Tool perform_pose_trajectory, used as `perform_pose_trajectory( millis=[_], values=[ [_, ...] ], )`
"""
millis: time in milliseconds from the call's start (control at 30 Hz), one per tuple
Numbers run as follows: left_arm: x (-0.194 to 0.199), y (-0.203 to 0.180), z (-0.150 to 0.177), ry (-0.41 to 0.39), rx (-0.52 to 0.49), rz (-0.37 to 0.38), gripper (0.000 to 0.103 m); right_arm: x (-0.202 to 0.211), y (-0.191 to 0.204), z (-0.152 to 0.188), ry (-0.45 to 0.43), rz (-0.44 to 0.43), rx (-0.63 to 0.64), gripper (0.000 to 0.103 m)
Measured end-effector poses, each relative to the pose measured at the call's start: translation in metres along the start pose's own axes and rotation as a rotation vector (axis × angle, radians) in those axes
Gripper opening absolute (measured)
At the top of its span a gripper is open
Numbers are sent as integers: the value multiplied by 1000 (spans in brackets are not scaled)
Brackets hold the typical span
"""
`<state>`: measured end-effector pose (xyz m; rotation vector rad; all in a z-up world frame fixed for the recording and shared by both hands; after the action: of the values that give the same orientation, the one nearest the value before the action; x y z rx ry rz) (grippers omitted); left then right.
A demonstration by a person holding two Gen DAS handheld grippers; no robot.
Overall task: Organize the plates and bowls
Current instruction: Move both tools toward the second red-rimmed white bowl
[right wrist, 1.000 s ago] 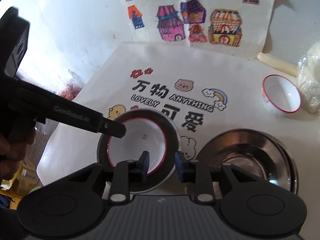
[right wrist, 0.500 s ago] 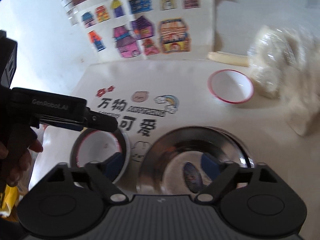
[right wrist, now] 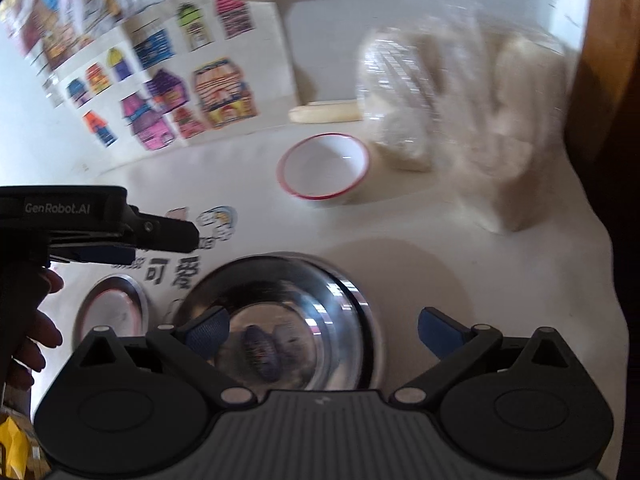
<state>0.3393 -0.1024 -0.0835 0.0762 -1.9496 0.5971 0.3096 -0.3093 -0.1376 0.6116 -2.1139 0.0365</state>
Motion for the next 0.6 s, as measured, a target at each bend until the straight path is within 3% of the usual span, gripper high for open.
perform_pose_trajectory(
  millis=[333, 600],
  values=[
    [-38, -11, -20, 12, 12, -64, 102, -15, -32, -1, 18, 17, -35, 103],
    [-70, -26, -61, -4, -103, -103, 102, -41, -42, -26, -4, 13, -93, 103]
  ],
)
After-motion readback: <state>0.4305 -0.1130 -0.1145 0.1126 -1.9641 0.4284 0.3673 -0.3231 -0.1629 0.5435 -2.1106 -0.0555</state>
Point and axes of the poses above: each gripper's, at about its wrist camera, not at the fingertips, and x roughly against the way its jaws point, y to its left, z to its underside, the point moved 5 cm from there along -x, roughly the way its jaws point, and after that the axes turned 7 degrees about x, right-handed, at the moved point
